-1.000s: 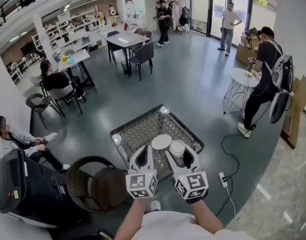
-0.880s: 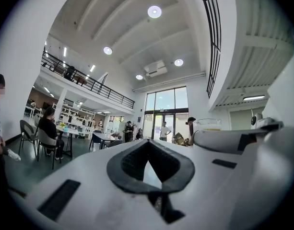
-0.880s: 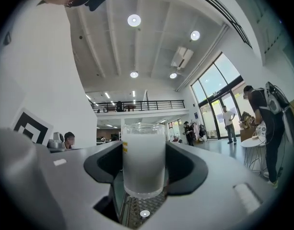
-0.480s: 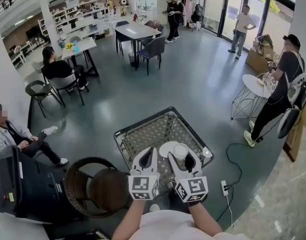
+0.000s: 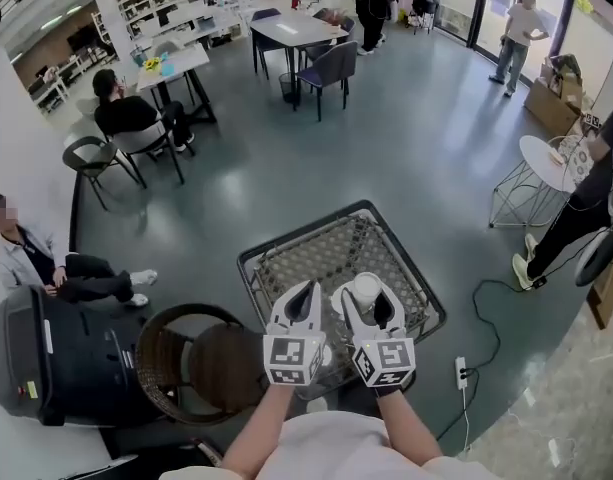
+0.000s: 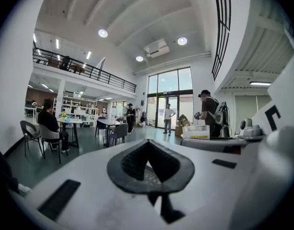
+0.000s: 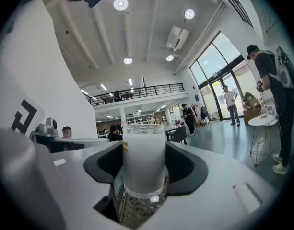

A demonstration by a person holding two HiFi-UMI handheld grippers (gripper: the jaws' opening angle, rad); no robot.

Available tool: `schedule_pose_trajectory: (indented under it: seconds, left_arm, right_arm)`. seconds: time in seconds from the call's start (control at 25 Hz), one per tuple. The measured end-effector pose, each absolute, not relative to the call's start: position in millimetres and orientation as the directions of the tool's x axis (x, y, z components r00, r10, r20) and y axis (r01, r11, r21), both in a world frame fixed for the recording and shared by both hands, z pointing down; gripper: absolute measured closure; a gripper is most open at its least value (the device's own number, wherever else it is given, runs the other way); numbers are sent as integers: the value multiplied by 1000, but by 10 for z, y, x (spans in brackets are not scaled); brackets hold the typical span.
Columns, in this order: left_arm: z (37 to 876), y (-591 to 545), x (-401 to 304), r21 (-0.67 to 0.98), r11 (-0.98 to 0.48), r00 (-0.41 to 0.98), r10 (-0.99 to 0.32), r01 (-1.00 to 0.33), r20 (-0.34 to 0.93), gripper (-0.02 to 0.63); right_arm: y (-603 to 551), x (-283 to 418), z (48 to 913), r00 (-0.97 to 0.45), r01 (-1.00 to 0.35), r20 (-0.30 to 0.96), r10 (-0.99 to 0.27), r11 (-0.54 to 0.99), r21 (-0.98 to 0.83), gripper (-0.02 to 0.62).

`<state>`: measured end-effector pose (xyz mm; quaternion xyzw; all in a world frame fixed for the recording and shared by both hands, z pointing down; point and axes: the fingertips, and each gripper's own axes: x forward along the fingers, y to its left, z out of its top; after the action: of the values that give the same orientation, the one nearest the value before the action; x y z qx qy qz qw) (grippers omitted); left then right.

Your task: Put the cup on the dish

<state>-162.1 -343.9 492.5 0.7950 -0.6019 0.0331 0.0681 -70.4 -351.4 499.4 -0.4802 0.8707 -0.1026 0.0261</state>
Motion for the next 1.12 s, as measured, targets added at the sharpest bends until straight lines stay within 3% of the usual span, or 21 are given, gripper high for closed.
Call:
schedule_pose_trajectory:
  seconds: [0.32, 0.92, 1.12]
  left_arm:
    - [5658, -3581, -1506, 163, -273, 307, -919, -948, 246, 604]
    - [6952, -3608, -1393, 233, -223, 306, -852, -947, 425, 603]
    - [7133, -3686, -1244, 228, -275, 351, -824, -934, 445, 603]
  right_arm:
    - [-3658, -596, 5777, -526, -846, 191, -829, 487, -216, 339]
    - [-3953, -475, 7451, -537, -838, 330, -776, 537, -101, 339]
    - [-4151, -427, 8006, -500, -847, 418, -758, 528, -56, 339]
